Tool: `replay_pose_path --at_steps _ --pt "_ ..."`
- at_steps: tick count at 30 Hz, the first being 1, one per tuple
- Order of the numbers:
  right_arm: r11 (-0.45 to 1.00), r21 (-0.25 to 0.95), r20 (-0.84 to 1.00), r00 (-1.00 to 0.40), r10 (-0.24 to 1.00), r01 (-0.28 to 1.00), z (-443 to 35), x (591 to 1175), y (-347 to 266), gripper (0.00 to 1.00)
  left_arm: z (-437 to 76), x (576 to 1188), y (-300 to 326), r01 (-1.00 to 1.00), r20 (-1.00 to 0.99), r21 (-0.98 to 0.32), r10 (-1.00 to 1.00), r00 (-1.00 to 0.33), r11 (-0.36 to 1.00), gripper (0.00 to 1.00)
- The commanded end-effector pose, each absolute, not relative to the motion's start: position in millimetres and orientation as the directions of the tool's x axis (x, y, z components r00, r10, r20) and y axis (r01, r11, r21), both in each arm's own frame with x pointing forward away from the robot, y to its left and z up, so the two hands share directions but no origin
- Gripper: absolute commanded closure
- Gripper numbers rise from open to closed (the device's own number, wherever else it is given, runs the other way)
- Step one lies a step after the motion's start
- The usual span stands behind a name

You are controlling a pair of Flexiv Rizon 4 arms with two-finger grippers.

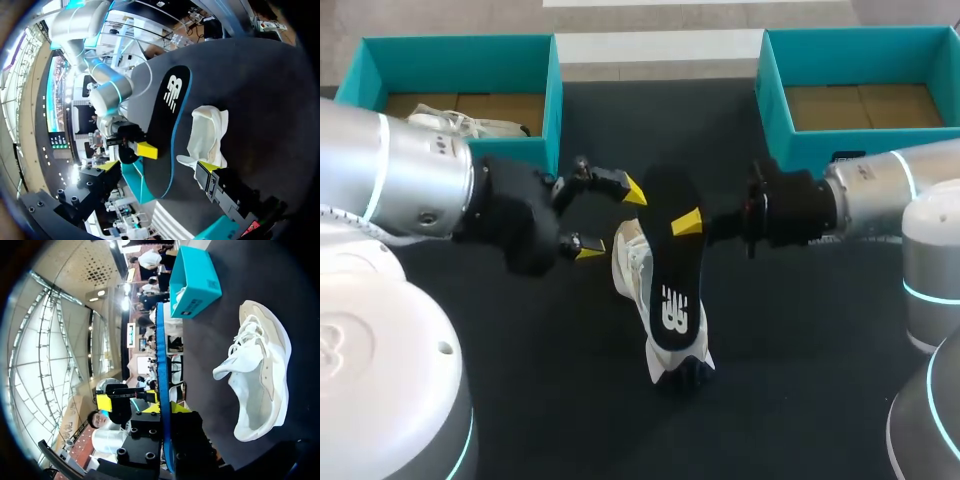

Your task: Take the shoe out of the shoebox, open the shoe tongue, remove and reinsert the insole, then place the shoe into the shoebox

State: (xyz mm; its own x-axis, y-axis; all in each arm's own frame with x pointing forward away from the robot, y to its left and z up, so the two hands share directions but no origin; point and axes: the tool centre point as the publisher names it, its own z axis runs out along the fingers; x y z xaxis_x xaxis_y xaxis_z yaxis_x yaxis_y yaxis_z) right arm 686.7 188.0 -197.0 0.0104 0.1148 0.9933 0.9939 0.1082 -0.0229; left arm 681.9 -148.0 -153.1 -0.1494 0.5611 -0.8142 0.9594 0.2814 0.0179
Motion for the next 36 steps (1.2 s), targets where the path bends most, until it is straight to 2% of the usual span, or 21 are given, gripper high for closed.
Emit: replay_pose_path --at_steps 1,9,16,24,36 --pt "0.128 -0.028 0.992 0.012 0.124 0.991 -198.1 691.6 192.2 1.00 -144.5 692.0 -159.3 0.961 -0.633 0.003 0.744 -0.213 0.278 0.00" --pt "0.140 -0.023 0.992 0.005 0.129 0.990 -200.1 692.8 193.7 1.00 -145.8 699.3 -165.2 0.973 -0.373 0.013 0.904 -0.209 0.230 0.00" --pt "0.160 -0.023 0.991 0.001 0.136 0.987 -202.2 692.5 198.3 1.00 -152.7 708.0 -171.9 0.976 -0.221 0.037 0.955 -0.200 0.213 0.00" --pt "0.171 -0.022 0.990 -0.002 0.140 0.985 -202.2 691.4 199.3 1.00 -145.3 718.5 -177.8 0.969 -0.146 0.048 0.961 -0.233 0.242 0.00" --pt "0.182 -0.014 0.990 -0.012 0.142 0.983 -200.9 690.7 198.7 1.00 -142.1 718.5 -182.2 0.980 -0.076 0.013 0.978 -0.197 0.198 0.00"
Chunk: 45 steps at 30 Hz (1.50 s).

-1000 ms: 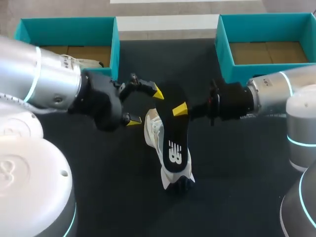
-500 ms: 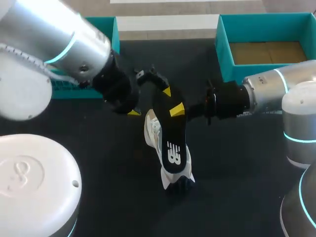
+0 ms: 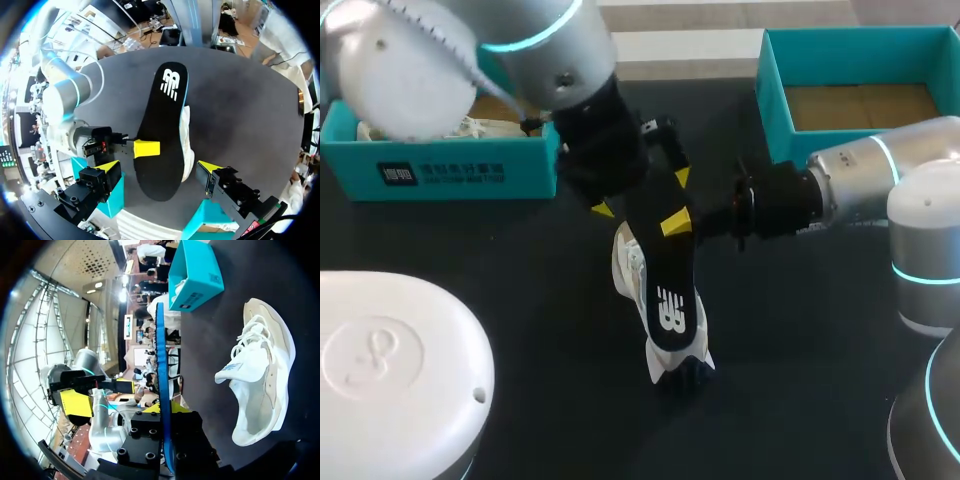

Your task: Take the shoe out of the shoebox, open the shoe tongue, remove and reinsert the insole, then place the shoe into the shoebox

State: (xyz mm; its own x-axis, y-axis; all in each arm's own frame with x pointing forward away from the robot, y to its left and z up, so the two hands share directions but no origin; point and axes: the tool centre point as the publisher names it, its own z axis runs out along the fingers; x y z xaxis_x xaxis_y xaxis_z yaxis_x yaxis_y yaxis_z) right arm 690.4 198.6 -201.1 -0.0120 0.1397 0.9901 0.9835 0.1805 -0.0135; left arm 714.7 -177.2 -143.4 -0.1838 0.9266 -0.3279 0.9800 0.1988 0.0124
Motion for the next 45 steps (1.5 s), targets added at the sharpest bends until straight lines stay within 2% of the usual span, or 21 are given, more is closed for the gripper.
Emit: replay_pose_path --at_steps 1,34,38,45 --pt "0.181 -0.014 0.990 -0.013 0.142 0.983 -200.9 690.7 198.6 1.00 -142.1 718.4 -182.2 0.980 -0.075 0.013 0.978 -0.197 0.199 0.00" --pt "0.179 -0.003 0.990 -0.022 0.141 0.984 -201.1 692.3 196.8 1.00 -139.9 717.7 -183.2 0.976 -0.104 0.042 0.972 -0.210 0.215 0.00" --pt "0.179 -0.004 0.990 -0.022 0.142 0.984 -200.9 692.0 196.7 1.00 -139.6 715.6 -179.5 0.975 -0.159 0.051 0.965 -0.207 0.217 0.00" --pt "0.172 -0.003 0.989 -0.022 0.145 0.985 -199.5 690.8 194.1 1.00 -141.3 712.0 -162.0 0.959 -0.378 0.017 0.890 -0.257 0.284 0.00"
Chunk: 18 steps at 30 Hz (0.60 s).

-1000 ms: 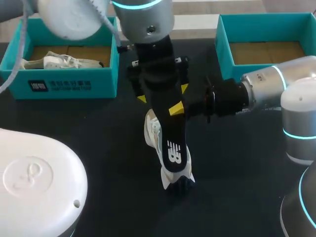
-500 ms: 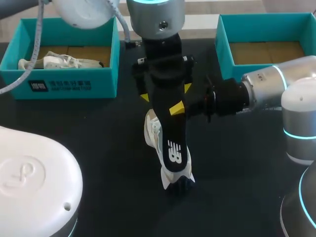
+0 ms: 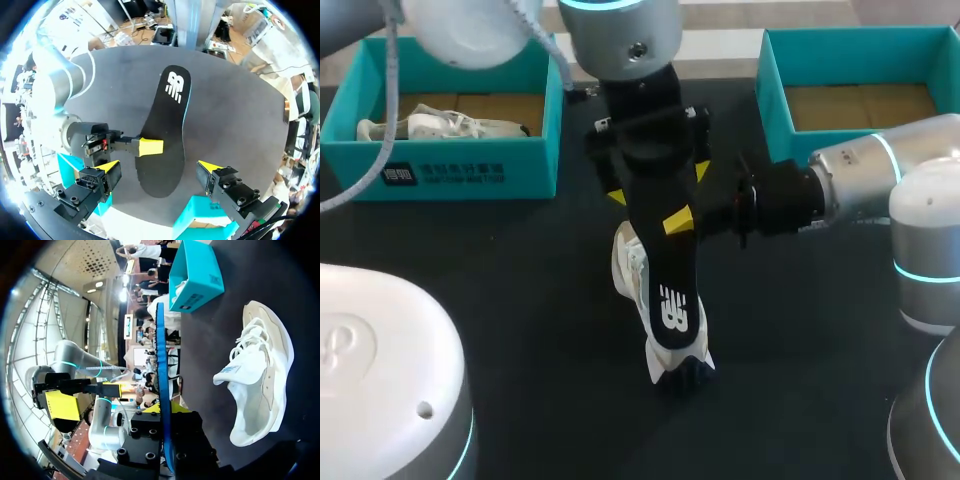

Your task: Take the shoe out of the shoebox, open the shoe tongue, remove and reinsert the insole, then place the shoe into the shoebox

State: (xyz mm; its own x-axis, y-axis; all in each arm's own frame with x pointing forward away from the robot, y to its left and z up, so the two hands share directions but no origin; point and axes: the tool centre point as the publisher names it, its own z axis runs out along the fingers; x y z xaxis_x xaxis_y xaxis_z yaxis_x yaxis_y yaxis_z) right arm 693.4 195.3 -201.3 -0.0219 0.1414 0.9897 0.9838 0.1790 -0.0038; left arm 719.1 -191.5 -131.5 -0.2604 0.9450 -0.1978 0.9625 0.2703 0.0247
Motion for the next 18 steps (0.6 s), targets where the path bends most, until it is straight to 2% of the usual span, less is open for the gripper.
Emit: replay_pose_path --at_steps 1,5,9,18 --pt "0.171 -0.003 0.989 -0.022 0.146 0.985 -199.0 690.7 193.5 1.00 -140.3 711.4 -158.8 0.959 -0.400 0.021 0.882 -0.250 0.282 0.00" --pt "0.167 -0.005 0.988 -0.021 0.152 0.986 -197.3 690.0 190.6 1.00 -140.3 707.2 -150.1 0.953 -0.499 0.019 0.828 -0.253 0.303 0.00" --pt "0.163 -0.007 0.987 -0.019 0.157 0.987 -195.8 689.6 188.9 1.00 -137.1 700.1 -143.8 0.964 -0.603 0.027 0.774 -0.195 0.264 0.00" --pt "0.160 -0.012 0.986 -0.015 0.164 0.987 -194.2 689.5 187.3 1.00 -130.4 691.4 -127.1 0.960 -0.791 0.073 0.602 -0.108 0.269 0.00"
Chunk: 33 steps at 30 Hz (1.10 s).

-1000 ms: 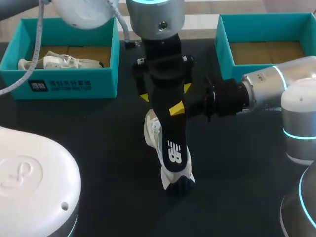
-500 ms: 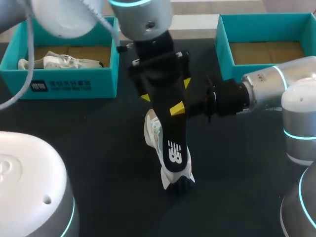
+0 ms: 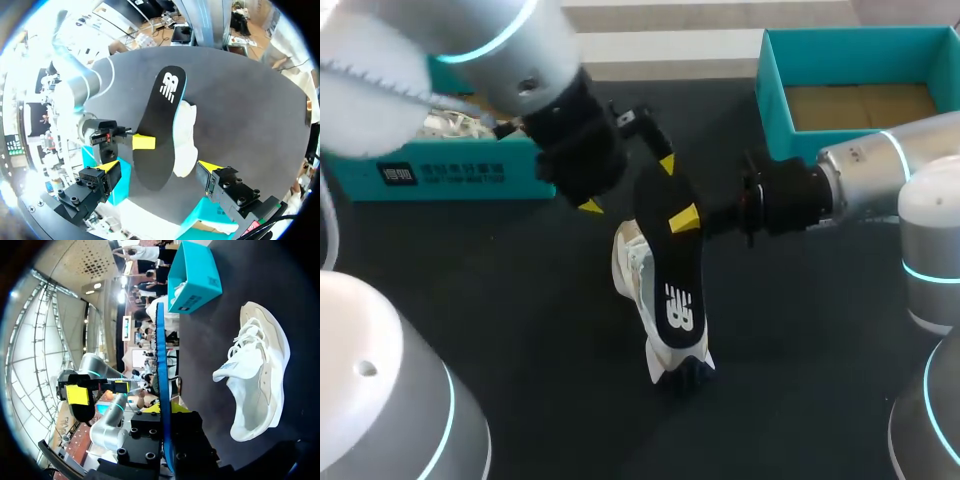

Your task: Take the shoe out of the shoebox, open the shoe tongue, remove and reinsert the insole, then place the shoe into the shoebox

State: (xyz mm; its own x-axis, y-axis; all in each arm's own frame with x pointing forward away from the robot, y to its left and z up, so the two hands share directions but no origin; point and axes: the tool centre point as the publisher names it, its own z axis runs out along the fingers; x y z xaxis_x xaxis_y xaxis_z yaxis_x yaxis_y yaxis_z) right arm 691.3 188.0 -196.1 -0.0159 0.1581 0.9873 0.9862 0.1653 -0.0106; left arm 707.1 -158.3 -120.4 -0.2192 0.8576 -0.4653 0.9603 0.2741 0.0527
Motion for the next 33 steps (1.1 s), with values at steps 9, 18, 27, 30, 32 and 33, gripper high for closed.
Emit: replay_pose_path --at_steps 9,18,27,30,32,33 --pt "0.155 -0.013 0.986 -0.014 0.168 0.988 -192.6 689.1 186.0 1.00 -129.8 683.5 -116.9 0.980 -0.896 0.120 0.442 0.038 0.158 0.00" --pt "0.150 -0.014 0.984 -0.013 0.178 0.989 -189.0 688.3 183.9 1.00 -130.1 681.6 -112.7 0.974 -0.927 0.194 0.345 0.144 0.115 0.00" --pt "0.142 -0.015 0.983 -0.012 0.184 0.990 -187.0 689.3 181.8 1.00 -133.1 679.7 -112.4 0.968 -0.968 0.178 0.211 0.140 0.177 0.00" --pt "0.143 -0.015 0.983 -0.012 0.184 0.990 -185.6 690.2 181.9 1.00 -134.9 682.3 -112.5 0.964 -0.975 0.167 0.181 0.130 0.206 0.00" --pt "0.145 -0.015 0.983 -0.012 0.184 0.989 -185.0 690.4 181.7 1.00 -136.5 685.3 -112.9 0.964 -0.979 0.156 0.164 0.121 0.216 0.00" --pt "0.145 -0.016 0.983 -0.011 0.185 0.989 -184.9 690.3 181.6 1.00 -137.2 687.0 -113.7 0.964 -0.979 0.152 0.167 0.117 0.218 0.00"
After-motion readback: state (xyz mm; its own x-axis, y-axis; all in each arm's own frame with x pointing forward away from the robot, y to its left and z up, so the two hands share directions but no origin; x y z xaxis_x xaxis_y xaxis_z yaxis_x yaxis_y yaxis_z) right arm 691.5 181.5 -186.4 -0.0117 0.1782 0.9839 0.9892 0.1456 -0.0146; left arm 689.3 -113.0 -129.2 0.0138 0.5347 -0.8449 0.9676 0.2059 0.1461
